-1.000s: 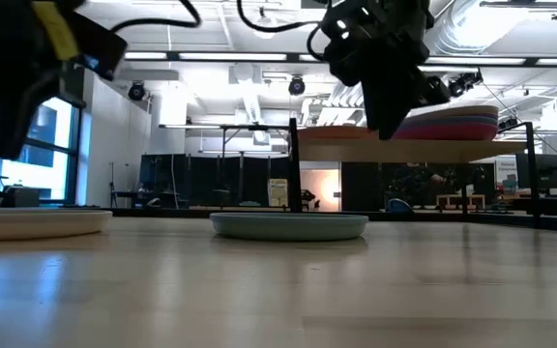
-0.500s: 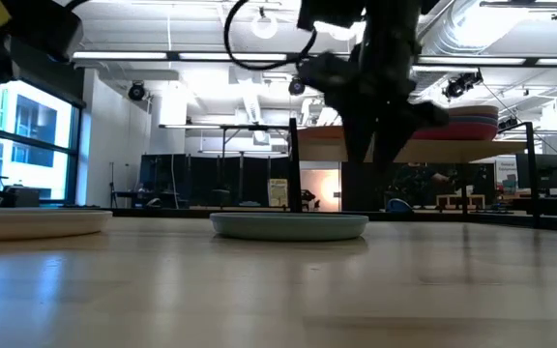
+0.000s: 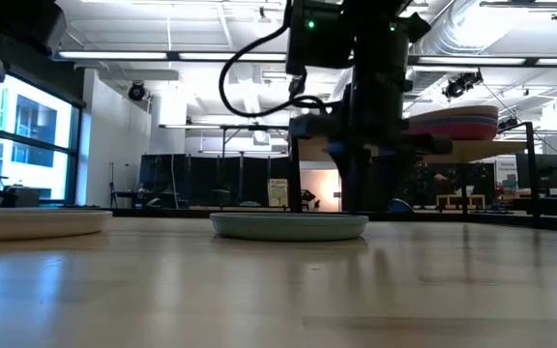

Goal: Place and stack plates onto a shelf
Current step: Stack the light blue plate on top of the brown plate on the shelf

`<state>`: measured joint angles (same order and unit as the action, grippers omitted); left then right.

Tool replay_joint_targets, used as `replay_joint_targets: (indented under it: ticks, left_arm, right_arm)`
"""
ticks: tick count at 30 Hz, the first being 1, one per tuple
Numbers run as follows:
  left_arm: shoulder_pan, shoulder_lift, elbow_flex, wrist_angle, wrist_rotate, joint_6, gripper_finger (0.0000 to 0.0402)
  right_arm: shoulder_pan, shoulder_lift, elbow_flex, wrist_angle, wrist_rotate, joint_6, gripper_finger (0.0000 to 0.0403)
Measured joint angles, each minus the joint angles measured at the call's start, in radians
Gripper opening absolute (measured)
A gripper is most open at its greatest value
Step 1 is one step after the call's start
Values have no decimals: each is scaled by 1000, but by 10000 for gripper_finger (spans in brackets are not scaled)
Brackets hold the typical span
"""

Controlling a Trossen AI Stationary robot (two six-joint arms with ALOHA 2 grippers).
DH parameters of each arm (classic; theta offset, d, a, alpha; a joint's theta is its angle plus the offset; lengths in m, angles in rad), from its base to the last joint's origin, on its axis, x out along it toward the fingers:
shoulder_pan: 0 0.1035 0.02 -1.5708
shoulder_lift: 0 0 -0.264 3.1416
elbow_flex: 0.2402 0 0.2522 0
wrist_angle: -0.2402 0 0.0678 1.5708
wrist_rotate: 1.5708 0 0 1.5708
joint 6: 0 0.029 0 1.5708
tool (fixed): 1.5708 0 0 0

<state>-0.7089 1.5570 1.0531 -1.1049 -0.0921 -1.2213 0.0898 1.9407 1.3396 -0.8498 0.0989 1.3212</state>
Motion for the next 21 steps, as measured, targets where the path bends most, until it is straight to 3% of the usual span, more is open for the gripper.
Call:
replay_joint_targets:
  ticks: [6,21]
  left_arm:
    - [-1,0,0,0,-2,0,133]
    - [-1,0,0,3,-5,2,133]
  right_arm:
    - [-4,10,0,0,56,48,129]
    - [-11,70,2,43,43,51,129]
